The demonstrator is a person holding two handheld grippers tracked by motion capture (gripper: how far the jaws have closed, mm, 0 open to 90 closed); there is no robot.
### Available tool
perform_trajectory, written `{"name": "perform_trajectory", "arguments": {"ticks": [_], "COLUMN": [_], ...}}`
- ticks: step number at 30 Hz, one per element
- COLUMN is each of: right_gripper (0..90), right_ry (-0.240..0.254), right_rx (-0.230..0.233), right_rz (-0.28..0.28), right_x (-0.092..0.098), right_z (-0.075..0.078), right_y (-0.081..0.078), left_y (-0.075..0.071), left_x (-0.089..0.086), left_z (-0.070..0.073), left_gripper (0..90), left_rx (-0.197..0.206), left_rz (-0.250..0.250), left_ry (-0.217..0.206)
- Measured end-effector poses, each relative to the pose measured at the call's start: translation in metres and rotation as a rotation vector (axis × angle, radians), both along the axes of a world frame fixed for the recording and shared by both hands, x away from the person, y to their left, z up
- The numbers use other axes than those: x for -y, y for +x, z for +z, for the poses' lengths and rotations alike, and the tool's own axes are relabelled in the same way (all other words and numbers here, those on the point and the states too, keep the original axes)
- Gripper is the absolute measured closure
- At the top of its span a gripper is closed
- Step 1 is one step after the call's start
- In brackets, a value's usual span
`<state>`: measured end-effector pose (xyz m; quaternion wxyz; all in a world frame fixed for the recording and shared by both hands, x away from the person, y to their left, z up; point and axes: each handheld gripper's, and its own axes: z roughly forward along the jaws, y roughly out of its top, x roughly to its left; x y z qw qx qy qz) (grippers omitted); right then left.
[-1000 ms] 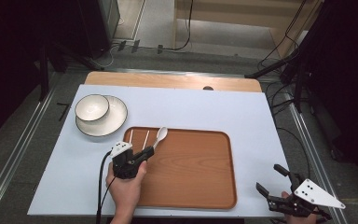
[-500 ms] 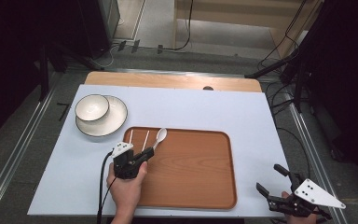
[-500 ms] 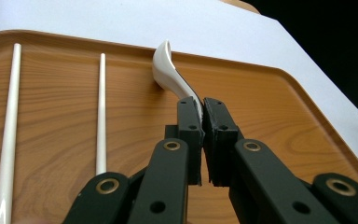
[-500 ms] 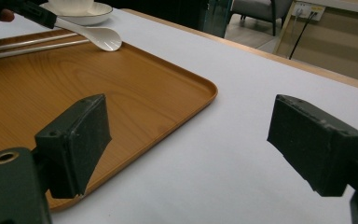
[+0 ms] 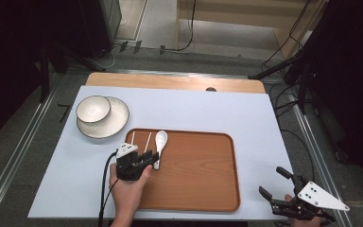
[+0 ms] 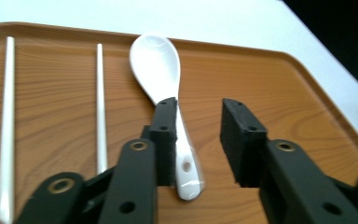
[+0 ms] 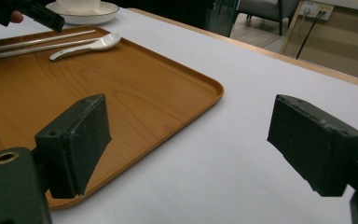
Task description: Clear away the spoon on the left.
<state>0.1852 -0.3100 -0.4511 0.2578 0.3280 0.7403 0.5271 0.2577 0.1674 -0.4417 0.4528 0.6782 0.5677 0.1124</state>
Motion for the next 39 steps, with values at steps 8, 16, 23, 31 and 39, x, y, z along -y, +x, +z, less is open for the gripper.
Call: {"name": "perform_trajectory", "arguments": {"ticks": [8, 16, 23, 31, 39], "right_gripper": [13.1, 13.1, 13.1, 13.1, 13.1], "right_ry": [-0.002, -0.004, -0.004, -0.005, 0.000], "right_rx": [0.001, 0.003, 0.007, 0.006, 0.004], "right_rz": [-0.004, -0.006, -0.011, -0.004, -0.010], "right_x": [0.000, 0.001, 0.001, -0.001, 0.000], "right_z": [0.000, 0.000, 0.001, 0.001, 0.001], "right_y": [0.000, 0.000, 0.000, 0.001, 0.000], "left_y": [0.002, 0.001, -0.001, -0.002, 0.002], "left_x": [0.007, 0.002, -0.014, -0.039, -0.065], "left_z": [-0.002, 0.002, 0.013, 0.026, 0.036], "left_gripper": [56.3, 54.0, 42.3, 12.9, 0.0], "left_rx": [-0.013, 0.006, 0.059, 0.110, 0.115], "left_rz": [-0.013, -0.031, -0.006, 0.002, 0.025], "left_ry": [0.044, 0.008, 0.001, -0.017, -0.003]}}
